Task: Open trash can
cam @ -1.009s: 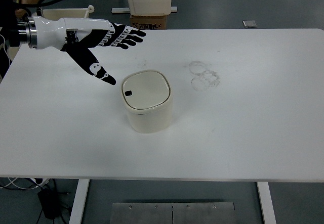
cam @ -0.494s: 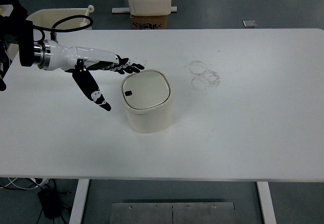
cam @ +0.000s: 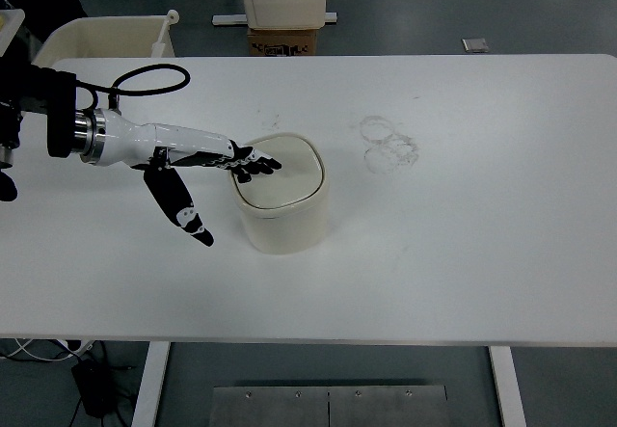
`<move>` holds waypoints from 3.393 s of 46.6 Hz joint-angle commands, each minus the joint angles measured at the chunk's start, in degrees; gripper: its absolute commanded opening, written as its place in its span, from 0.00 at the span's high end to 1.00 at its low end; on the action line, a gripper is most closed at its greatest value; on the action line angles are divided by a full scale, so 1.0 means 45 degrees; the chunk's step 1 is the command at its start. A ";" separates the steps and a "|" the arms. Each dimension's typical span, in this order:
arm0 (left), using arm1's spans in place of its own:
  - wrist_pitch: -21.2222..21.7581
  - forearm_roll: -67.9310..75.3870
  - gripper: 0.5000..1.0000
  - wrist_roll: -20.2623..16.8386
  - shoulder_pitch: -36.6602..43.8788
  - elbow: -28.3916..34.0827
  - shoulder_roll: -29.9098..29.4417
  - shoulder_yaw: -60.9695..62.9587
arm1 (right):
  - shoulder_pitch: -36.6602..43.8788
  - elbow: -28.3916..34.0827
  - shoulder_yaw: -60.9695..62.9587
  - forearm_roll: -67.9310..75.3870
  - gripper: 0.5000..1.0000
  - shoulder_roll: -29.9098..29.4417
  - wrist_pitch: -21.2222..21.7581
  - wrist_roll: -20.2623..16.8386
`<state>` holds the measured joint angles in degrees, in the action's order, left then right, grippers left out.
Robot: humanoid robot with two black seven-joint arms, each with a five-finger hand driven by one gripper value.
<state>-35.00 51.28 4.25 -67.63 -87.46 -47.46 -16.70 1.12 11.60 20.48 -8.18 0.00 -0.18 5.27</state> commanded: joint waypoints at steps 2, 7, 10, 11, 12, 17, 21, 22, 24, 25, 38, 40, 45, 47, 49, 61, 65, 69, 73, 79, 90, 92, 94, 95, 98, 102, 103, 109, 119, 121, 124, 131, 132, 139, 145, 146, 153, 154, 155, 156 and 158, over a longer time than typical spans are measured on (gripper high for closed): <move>-0.0001 0.0361 0.00 -0.0006 0.0030 0.0002 0.0000 -0.0001 | -0.0015 0.0000 0.0000 0.0000 0.01 0.0000 0.0000 0.0001; -0.0001 0.0361 0.00 -0.0006 0.0049 0.0022 0.0000 -0.0020 | -0.0015 0.0000 0.0000 0.0000 0.01 0.0000 0.0000 0.0001; -0.0001 0.0361 0.00 -0.0006 0.0069 0.0022 0.0019 -0.0001 | 0.0004 0.0000 0.0000 0.0000 0.01 0.0000 0.0000 0.0001; -0.0001 0.0361 0.00 -0.0006 0.0069 0.0022 0.0019 -0.0020 | 0.0004 0.0000 0.0000 0.0000 0.01 0.0000 0.0000 0.0001; -0.0001 0.0361 0.00 -0.0006 0.0069 0.0022 0.0039 -0.0020 | -0.0015 0.0000 0.0000 0.0000 0.01 0.0000 0.0000 0.0001; -0.0001 0.0361 0.00 -0.0006 0.0069 0.0022 0.0039 -0.0020 | -0.0015 0.0020 0.0000 0.0000 0.01 0.0000 0.0000 0.0001; -0.0001 0.0361 0.00 -0.0006 0.0088 0.0022 0.0039 -0.0001 | -0.0015 0.0000 0.0000 0.0000 0.01 0.0000 0.0000 0.0001; -0.0001 0.0361 0.00 -0.0006 0.0108 0.0041 0.0039 -0.0001 | 0.0004 0.0000 0.0000 0.0000 0.01 0.0000 0.0000 0.0001; -0.0001 0.0361 0.00 -0.0006 0.0147 0.0022 0.0039 -0.0001 | 0.0004 0.0000 0.0000 0.0000 0.01 0.0000 0.0000 0.0001; -0.0001 0.0361 0.00 -0.0006 0.0166 0.0022 0.0039 -0.0001 | -0.0015 0.0000 0.0000 0.0000 0.01 0.0000 0.0000 0.0001; -0.0001 0.0381 0.00 -0.0006 0.0420 0.0042 0.0039 -0.0001 | 0.0004 0.0000 0.0000 0.0000 0.01 0.0000 0.0000 0.0001; -0.0001 0.0381 0.00 -0.0006 0.0420 0.0061 0.0058 -0.0001 | 0.0004 0.0000 0.0000 0.0000 0.01 0.0000 0.0000 0.0001; -0.0001 0.0361 0.00 -0.0006 0.0245 0.0080 0.0039 -0.0059 | 0.0004 0.0000 0.0000 0.0000 0.01 0.0000 0.0000 0.0001; -0.0001 0.0323 0.00 -0.0006 0.0051 0.0139 0.0039 -0.0118 | -0.0015 0.0000 0.0000 -0.0019 0.01 0.0000 0.0000 0.0001; -0.0001 0.0283 0.00 -0.0026 -0.0223 0.0178 0.0039 -0.0118 | -0.0015 0.0000 0.0000 0.0000 0.01 0.0000 0.0000 0.0001; -0.0001 -0.0497 0.00 -0.0026 -0.0868 0.0314 -0.0020 -0.0332 | 0.0004 0.0000 0.0000 0.0000 0.01 0.0000 0.0000 0.0001; -0.0001 -0.1336 0.00 -0.0045 -0.1044 0.0549 -0.0020 -0.0605 | 0.0004 0.0000 0.0000 0.0000 0.01 0.0000 0.0000 0.0001; -0.0001 -0.2039 0.00 -0.0045 -0.1298 0.0880 0.0000 -0.0821 | 0.0004 0.0000 0.0000 0.0000 0.01 0.0000 0.0000 0.0001; -0.0001 -0.2840 0.00 -0.0045 -0.1493 0.1388 0.0058 -0.1152 | -0.0015 0.0000 0.0000 0.0000 0.01 0.0000 0.0000 0.0001; -0.0001 -0.4246 0.00 -0.0065 -0.1533 0.2422 0.0214 -0.1621 | 0.0004 0.0000 0.0000 0.0000 0.01 0.0000 0.0000 0.0001; -0.0001 -0.7312 0.00 -0.0182 -0.1552 0.4297 0.0761 -0.1778 | 0.0004 0.0000 0.0000 0.0000 0.01 0.0000 0.0000 0.0001; -0.0001 -0.7762 0.00 -0.0182 -0.1552 0.4668 0.0820 -0.1895 | 0.0004 0.0000 0.0000 0.0000 0.01 0.0000 0.0000 0.0001; 0.0004 -0.8094 0.00 -0.0182 -0.1552 0.5020 0.0917 -0.1973 | 0.0004 0.0000 0.0000 0.0000 0.01 0.0000 0.0000 0.0001; 0.0023 -0.8212 0.00 -0.0182 -0.1552 0.5177 0.0995 -0.2031 | 0.0004 0.0000 0.0000 0.0000 0.01 0.0000 0.0000 0.0001; 0.0043 -0.8486 0.00 -0.0182 -0.1552 0.5606 0.1152 -0.2226 | 0.0004 0.0000 0.0000 0.0000 0.01 0.0000 0.0000 0.0001; 0.0062 -0.8798 0.00 -0.0240 -0.1494 0.6192 0.1327 -0.2519 | -0.0015 0.0000 0.0000 0.0000 0.01 0.0000 0.0000 0.0001; 0.0082 -0.8915 0.00 -0.0299 -0.1494 0.6310 0.1386 -0.2578 | 0.0004 0.0000 0.0000 0.0000 0.01 0.0000 0.0000 0.0001; 0.0784 -0.9735 0.00 -0.0709 -0.1416 0.6994 0.1699 -0.2696 | -0.0015 0.0000 0.0000 0.0000 0.01 0.0000 0.0000 0.0001; 0.1527 -1.1746 0.00 -0.1100 -0.0830 0.8653 0.2499 -0.2696 | 0.0004 0.0000 0.0000 0.0000 0.01 0.0000 0.0000 0.0001; 0.1547 -1.2020 0.00 -0.1100 -0.0694 0.9043 0.2675 -0.2696 | 0.0004 0.0000 0.0000 0.0000 0.01 0.0000 0.0000 0.0001; 0.1527 -1.2391 0.00 -0.1120 -0.0459 0.9590 0.2948 -0.2715 | -0.0015 0.0000 0.0000 0.0000 0.01 0.0000 0.0000 0.0001; 0.1547 -1.3388 0.00 -0.1275 0.0243 1.1016 0.3807 -0.3086 | 0.0004 0.0000 0.0000 0.0000 0.01 0.0000 0.0000 0.0001; 0.1566 -1.3505 0.00 -0.1353 0.0341 1.1269 0.3944 -0.3203 | -0.0015 0.0000 0.0000 0.0000 0.01 0.0000 0.0000 0.0001; 0.1566 -1.4052 0.00 -0.1491 0.0810 1.2949 0.5057 -0.3965 | -0.0015 0.0000 0.0000 0.0000 0.01 0.0000 0.0000 0.0001; 0.1644 -1.4365 0.00 -0.1491 0.1240 1.4103 0.5937 -0.4316 | -0.0015 0.0000 0.0000 0.0000 0.01 0.0000 0.0000 0.0001; 0.1644 -1.4423 0.00 -0.1491 0.1357 1.4201 0.6015 -0.4375 | 0.0004 0.0000 0.0000 0.0000 0.01 0.0000 0.0000 0.0001; 0.1645 -1.4756 0.00 -0.1530 0.2080 1.4767 0.6620 -0.4746 | 0.0004 0.0000 0.0000 0.0000 0.01 0.0000 0.0000 0.0001; 0.1644 -1.4775 0.00 -0.1530 0.2139 1.4903 0.6737 -0.4785 | 0.0004 0.0000 0.0000 0.0000 0.01 0.0000 0.0000 0.0001; 0.1644 -1.4775 0.00 -0.1549 0.2197 1.5079 0.6854 -0.4863 | 0.0004 0.0000 0.0000 0.0000 0.01 0.0000 0.0000 0.0001; 0.1625 -1.4795 0.00 -0.1627 0.2236 1.5274 0.6971 -0.4941 | 0.0004 0.0000 0.0000 0.0000 0.01 0.0000 0.0000 0.0001; 0.1586 -1.4795 0.00 -0.1822 0.2256 1.5645 0.7186 -0.5078 | 0.0004 0.0000 0.0000 0.0000 0.01 0.0000 0.0000 0.0001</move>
<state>-27.60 -15.24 -2.97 -57.74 -19.17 -16.43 -38.76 1.14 11.60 20.48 -8.18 0.00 -0.18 5.27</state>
